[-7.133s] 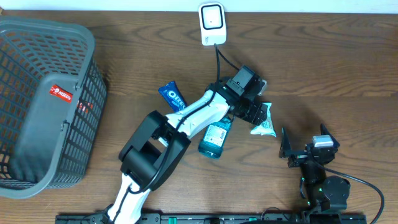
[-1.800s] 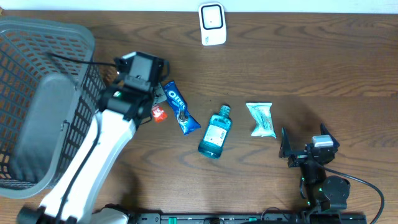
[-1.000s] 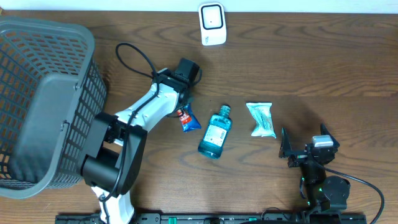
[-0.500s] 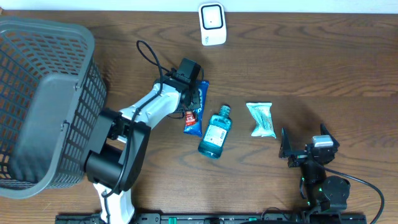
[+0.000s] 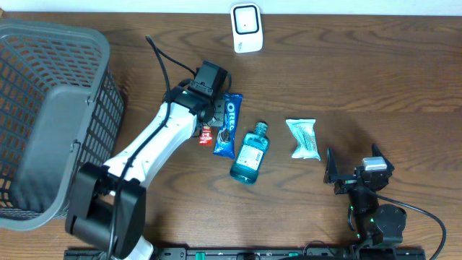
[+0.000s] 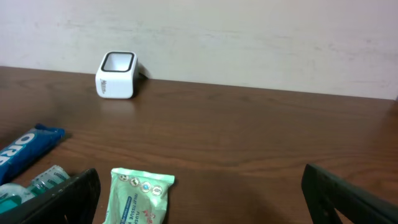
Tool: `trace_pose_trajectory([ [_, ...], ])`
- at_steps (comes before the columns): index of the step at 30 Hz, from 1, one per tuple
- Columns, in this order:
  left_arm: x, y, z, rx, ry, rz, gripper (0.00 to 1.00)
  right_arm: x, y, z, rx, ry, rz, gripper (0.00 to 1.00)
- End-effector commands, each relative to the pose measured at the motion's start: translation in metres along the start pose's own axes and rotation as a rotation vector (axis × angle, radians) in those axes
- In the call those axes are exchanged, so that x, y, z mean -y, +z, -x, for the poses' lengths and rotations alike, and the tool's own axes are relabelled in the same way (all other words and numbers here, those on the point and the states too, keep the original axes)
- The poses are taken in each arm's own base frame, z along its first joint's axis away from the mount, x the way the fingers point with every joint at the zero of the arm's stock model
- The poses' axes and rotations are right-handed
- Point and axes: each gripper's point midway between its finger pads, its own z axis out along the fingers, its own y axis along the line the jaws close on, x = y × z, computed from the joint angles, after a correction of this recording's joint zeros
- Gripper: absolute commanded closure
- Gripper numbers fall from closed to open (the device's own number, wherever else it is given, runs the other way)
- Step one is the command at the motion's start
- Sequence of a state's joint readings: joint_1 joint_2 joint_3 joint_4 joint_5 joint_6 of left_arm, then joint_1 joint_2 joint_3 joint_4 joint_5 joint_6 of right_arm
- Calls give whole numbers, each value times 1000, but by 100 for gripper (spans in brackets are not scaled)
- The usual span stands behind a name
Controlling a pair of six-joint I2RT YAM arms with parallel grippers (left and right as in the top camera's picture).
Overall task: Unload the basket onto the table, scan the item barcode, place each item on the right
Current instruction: 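Release the Nescafe stick left of the Oreo pack and retract left arm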
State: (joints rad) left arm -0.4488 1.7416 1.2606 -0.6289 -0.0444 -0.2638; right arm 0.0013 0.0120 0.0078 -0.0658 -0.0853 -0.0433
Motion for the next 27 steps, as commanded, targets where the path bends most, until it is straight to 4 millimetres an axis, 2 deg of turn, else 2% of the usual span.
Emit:
trace_pose_trajectory([
  [1, -7, 22, -12, -56, 37, 55, 93, -1, 0, 0, 2, 12, 1, 1],
  [6, -10, 48, -25, -115, 35, 76, 92, -1, 0, 0, 2, 12, 1, 1],
  [9, -12, 52, -27, -125, 35, 85, 62, -1, 0, 0, 2, 12, 1, 1],
  [10, -14, 52, -26, -121, 36, 97, 56, -1, 0, 0, 2, 12, 1, 1],
  [11, -16, 51, -25, -116, 37, 110, 26, -1, 0, 0, 2, 12, 1, 1],
  [12, -20, 51, -24, -108, 39, 133, 4, -1, 0, 0, 1, 12, 1, 1],
  [13, -24, 50, -22, -101, 39, 151, 1, -1, 0, 0, 1, 12, 1, 1],
  [16, -33, 37, -17, -93, 34, 183, 2, -1, 0, 0, 1, 12, 1, 1],
  [20, -42, -6, 9, -29, 0, 173, 2, -1, 0, 0, 1, 12, 1, 1],
  [23, -52, -57, 34, 63, -44, 157, 2, -1, 0, 0, 1, 12, 1, 1],
  [27, -73, -141, 65, 237, -122, 134, 2, -1, 0, 0, 1, 12, 1, 1],
])
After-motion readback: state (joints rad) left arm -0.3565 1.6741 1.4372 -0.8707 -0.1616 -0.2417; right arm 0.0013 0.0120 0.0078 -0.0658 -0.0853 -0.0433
